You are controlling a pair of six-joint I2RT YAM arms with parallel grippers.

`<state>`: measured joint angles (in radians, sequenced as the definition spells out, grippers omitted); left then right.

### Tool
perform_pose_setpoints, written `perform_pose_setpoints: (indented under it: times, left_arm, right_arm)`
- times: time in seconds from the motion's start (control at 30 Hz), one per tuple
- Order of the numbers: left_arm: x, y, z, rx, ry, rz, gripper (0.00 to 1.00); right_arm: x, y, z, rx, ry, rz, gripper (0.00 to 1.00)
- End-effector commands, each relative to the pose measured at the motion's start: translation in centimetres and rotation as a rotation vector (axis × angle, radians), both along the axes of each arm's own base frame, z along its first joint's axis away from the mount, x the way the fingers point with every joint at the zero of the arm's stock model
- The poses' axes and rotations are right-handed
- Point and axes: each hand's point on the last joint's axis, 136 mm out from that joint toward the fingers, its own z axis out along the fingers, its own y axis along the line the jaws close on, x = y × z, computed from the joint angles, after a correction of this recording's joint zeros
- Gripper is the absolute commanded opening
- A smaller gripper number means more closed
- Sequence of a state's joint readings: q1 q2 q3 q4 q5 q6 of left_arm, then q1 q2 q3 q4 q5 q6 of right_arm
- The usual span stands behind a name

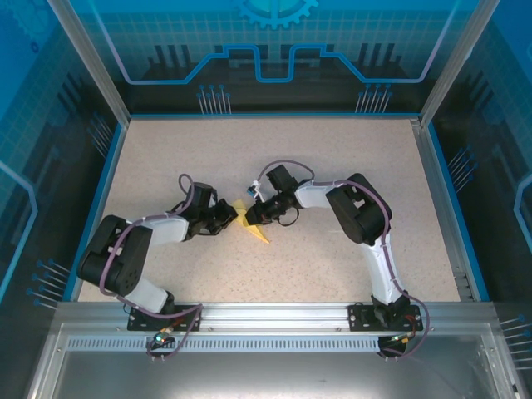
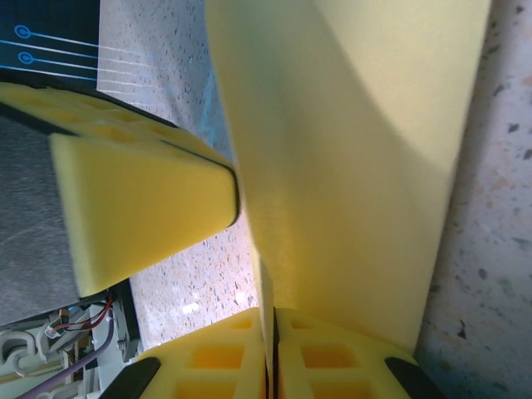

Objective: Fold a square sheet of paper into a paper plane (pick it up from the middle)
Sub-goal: Fold the wing for the fifth time at the center of the table.

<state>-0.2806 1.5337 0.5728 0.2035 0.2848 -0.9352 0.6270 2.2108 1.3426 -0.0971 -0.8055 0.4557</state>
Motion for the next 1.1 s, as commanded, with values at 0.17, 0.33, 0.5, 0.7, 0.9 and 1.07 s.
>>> perform_pose_setpoints:
  times: [0.17, 0.33, 0.5, 0.7, 0.9, 1.07]
  left_arm:
    - [-0.2, 0.5, -0.3, 0.017, -0.008, -0.008, 0.08]
    - [-0.1, 0.6, -0.6, 0.015, -0.01, -0.007, 0.08]
    - [-0.4, 0.7, -0.8, 0.013, -0.018, -0.008, 0.07]
    - [0.1, 0.5, -1.0, 0.004, -0.023, -0.017, 0.07]
    - [0.4, 0.4, -1.8, 0.006, -0.004, -0.018, 0.06]
    - [0.6, 0.4, -1.9, 0.011, -0.003, -0.022, 0.06]
  right_arm:
    - [-0.4, -1.5, -3.3, -0.091, 0.103, -0.037, 0.1]
    - [-0.3, -1.5, -3.2, -0.078, 0.115, -0.039, 0.1]
    - [-0.2, -1.5, -3.2, -0.065, 0.125, -0.045, 0.1]
    - [-0.2, -1.5, -3.2, -0.064, 0.127, -0.045, 0.1]
    - [-0.3, -1.4, -3.2, -0.064, 0.124, -0.038, 0.1]
    - [-0.3, -1.4, -3.2, -0.067, 0.122, -0.036, 0.11]
